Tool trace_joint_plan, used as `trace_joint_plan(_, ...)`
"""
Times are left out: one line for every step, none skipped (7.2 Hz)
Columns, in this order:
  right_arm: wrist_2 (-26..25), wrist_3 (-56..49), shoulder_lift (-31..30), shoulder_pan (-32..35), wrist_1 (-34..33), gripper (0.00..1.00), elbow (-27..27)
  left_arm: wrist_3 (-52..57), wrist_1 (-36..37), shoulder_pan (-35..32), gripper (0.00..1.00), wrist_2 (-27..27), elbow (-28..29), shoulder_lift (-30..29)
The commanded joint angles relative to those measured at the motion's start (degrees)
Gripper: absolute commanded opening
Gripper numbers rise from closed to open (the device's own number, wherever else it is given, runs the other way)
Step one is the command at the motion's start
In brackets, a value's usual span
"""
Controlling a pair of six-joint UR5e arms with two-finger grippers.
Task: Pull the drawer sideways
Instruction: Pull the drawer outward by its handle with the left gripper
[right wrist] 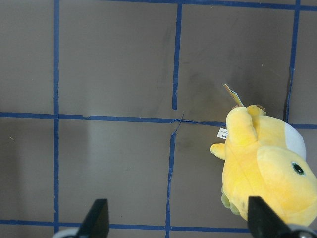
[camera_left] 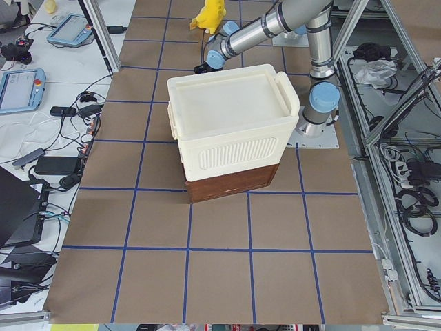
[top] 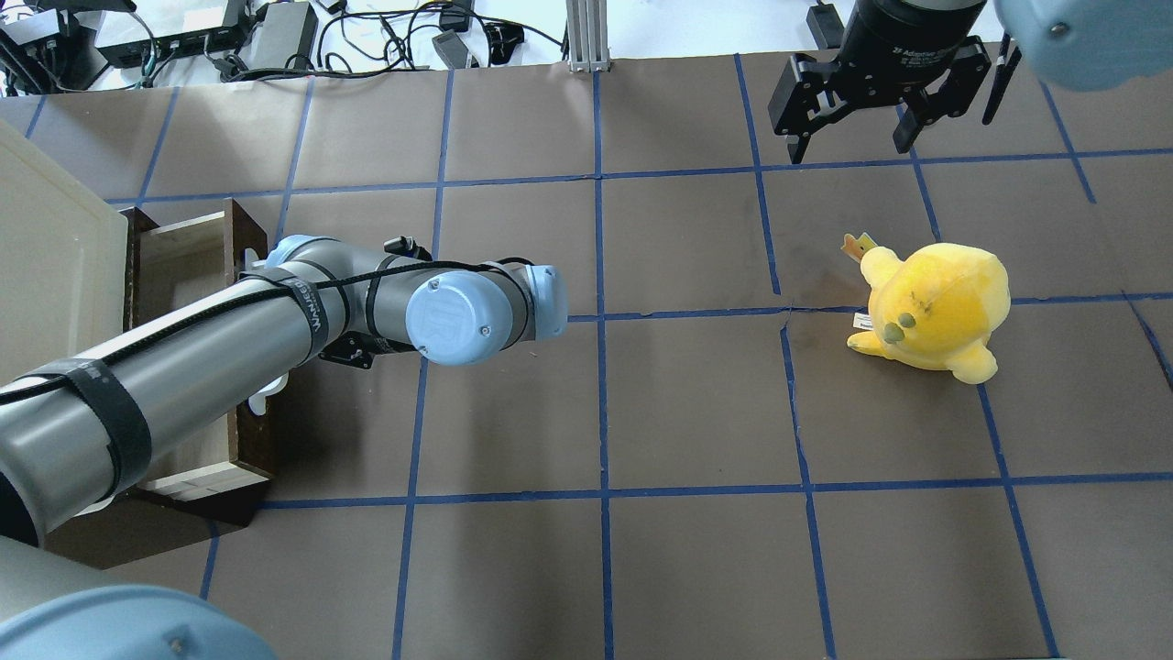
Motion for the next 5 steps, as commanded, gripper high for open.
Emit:
trace_joint_plan(0.00, 0.00, 0.00, 0.00, 0.00, 1.00, 0.00, 0.02, 0.00, -0.51, 0.28, 0.17, 0.01, 0.08)
trace_joint_plan(0.00, 0.00, 0.00, 0.00, 0.00, 1.00, 0.00, 0.28, 0.00, -0.51, 0.99, -0.17, 0.18, 0.87)
trace_joint_plan(0.00, -0.09, 0.00, 0.00, 0.00, 1.00, 0.00, 0.28, -0.09, -0.69, 1.00, -1.57, 1.40, 1.83)
trace_joint_plan(0.00, 0.00, 0.00, 0.00, 0.00, 1.00, 0.00, 2.02, -0.09, -0.78, 1.00, -5.85, 3.76, 3.41)
trace_joint_plan(0.00, 0.00, 0.00, 0.00, 0.00, 1.00, 0.00, 5.78, 0.00, -0.78, 1.00, -11.46, 6.57, 4.64)
